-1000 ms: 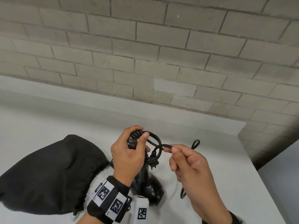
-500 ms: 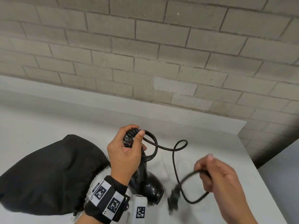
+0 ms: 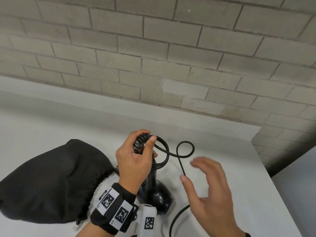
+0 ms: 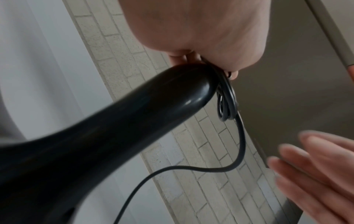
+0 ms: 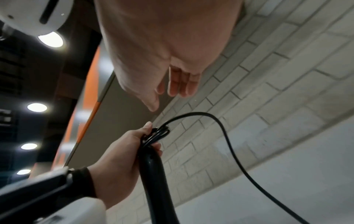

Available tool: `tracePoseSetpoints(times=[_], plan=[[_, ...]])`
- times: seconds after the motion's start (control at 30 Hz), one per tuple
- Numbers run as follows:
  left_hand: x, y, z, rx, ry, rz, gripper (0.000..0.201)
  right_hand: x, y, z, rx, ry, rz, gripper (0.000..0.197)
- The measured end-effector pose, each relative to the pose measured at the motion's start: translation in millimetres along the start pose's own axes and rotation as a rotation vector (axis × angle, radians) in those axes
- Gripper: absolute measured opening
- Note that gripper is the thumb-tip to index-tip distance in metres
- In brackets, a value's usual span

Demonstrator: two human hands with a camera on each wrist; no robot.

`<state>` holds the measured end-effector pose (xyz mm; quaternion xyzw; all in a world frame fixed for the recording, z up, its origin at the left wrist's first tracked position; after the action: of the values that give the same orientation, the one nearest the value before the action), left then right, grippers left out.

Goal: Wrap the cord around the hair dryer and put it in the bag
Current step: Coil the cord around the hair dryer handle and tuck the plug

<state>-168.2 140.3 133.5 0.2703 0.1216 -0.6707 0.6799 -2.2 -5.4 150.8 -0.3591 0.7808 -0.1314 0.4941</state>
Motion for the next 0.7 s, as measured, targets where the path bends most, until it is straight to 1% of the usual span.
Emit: tracePoseSetpoints(times=[0.03,0.07,0.1,0.17,0.23,0.3,0.37,0.47,0.6,0.67,0.7], plan=[[-0.1,0.1,0.2,-0.002,-0.001,-0.002,0.018,-8.1,10.2,-1.5,0.048,-0.003,-0.063,0.041],[-0.2,-0.1,0.0,-0.003,-0.002,-0.002,0.018,-14.2,22.4,-2.2,0.111,-0.025,-0.146,0.046],[-0.7,-0.8,-0.3,-0.003,-0.004,-0.001,0.017,-18.7,33.9,-2.6,0.172,-0.060,-0.220,0.046],[-2.0,-3.2,-1.9,-0.006,-0.009,0.007,0.016,-28.2,50.4,-1.7,0.190,-0.100,-0.344,0.033],[-3.3,-5.2,-2.5,-0.005,-0.013,0.015,0.016,-39.5,53.2,-5.7,0.121,-0.153,-0.401,0.022],[-4.8,-7.1,-2.4,-0.004,-0.015,0.021,0.015,-54.1,45.9,-16.5,0.067,-0.231,-0.377,0.018],[-5.2,-6.9,-2.6,0.006,-0.014,0.007,0.015,-70.0,35.7,-30.7,0.036,-0.301,-0.321,0.014],[-3.8,-1.7,-0.8,0.044,-0.009,-0.072,0.021,-91.3,26.5,-44.4,-0.047,-0.327,-0.246,0.010],[0.0,7.4,4.0,0.097,-0.002,-0.193,0.026,-111.2,34.1,-46.1,-0.181,-0.232,-0.267,0.011],[1.1,10.0,5.0,0.112,0.008,-0.220,0.030,-115.9,43.8,-41.4,-0.238,-0.151,-0.294,0.012],[1.0,10.0,5.4,0.115,0.016,-0.222,0.029,-116.5,50.2,-36.8,-0.279,-0.095,-0.313,0.011]])
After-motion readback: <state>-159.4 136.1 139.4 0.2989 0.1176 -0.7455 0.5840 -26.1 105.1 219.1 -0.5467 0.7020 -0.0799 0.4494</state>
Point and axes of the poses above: each hand's wrist, its own x-axis away from the middle knuckle, its own y-axis out of the palm, z = x × y, the point moved 10 cm from there along -x, towards the middle knuckle, and after that the axes turned 7 degrees about x, right-handed, at the moved point
